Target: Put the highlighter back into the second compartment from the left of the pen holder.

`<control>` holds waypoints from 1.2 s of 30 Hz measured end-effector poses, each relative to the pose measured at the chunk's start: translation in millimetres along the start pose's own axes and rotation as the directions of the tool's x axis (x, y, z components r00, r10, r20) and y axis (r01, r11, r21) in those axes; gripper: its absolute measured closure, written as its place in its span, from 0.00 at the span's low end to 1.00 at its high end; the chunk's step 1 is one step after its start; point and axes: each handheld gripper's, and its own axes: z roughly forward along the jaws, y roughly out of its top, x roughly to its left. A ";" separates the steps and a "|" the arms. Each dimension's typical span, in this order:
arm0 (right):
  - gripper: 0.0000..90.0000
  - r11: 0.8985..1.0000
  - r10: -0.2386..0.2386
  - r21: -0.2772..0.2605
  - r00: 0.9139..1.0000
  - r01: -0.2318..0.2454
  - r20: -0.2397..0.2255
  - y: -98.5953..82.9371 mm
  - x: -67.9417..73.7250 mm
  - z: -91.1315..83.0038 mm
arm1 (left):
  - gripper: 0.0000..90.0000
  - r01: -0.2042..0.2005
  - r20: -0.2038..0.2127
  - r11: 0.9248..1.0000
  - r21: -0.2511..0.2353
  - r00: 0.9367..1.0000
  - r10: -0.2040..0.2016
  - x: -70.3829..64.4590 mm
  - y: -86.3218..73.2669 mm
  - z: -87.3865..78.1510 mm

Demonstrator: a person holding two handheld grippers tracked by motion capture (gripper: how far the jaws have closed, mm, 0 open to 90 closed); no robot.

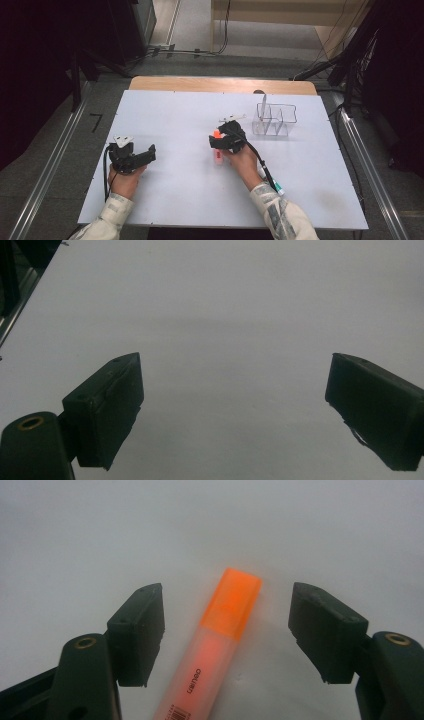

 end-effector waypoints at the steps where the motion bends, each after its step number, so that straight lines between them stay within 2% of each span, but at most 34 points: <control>1: 0.33 1.000 0.002 0.005 1.000 -0.002 0.002 0.3 0.5 2.0 | 0.10 0.001 0.000 1.000 -0.001 1.000 -0.001 0.0 0.0 0.0; 8: 0.36 0.999 0.001 0.036 0.999 -0.003 0.039 0.7 0.3 13.4 | 0.10 0.000 0.001 1.000 -0.001 1.000 0.000 0.0 0.1 0.1; 21: 0.46 0.998 0.014 0.061 0.999 -0.017 0.045 6.4 4.1 22.7 | 0.10 -0.001 0.004 1.000 -0.002 1.000 0.001 -0.1 0.1 0.3; 27: 0.49 0.997 0.002 0.072 0.999 -0.006 0.049 5.7 7.9 25.5 | 0.10 0.000 0.002 1.000 -0.001 1.000 0.000 0.4 0.2 0.3; 36: 0.54 0.998 0.003 0.067 0.999 -0.007 0.053 7.0 9.0 28.0 | 0.10 -0.002 0.004 1.000 0.000 1.000 0.002 0.0 0.2 0.5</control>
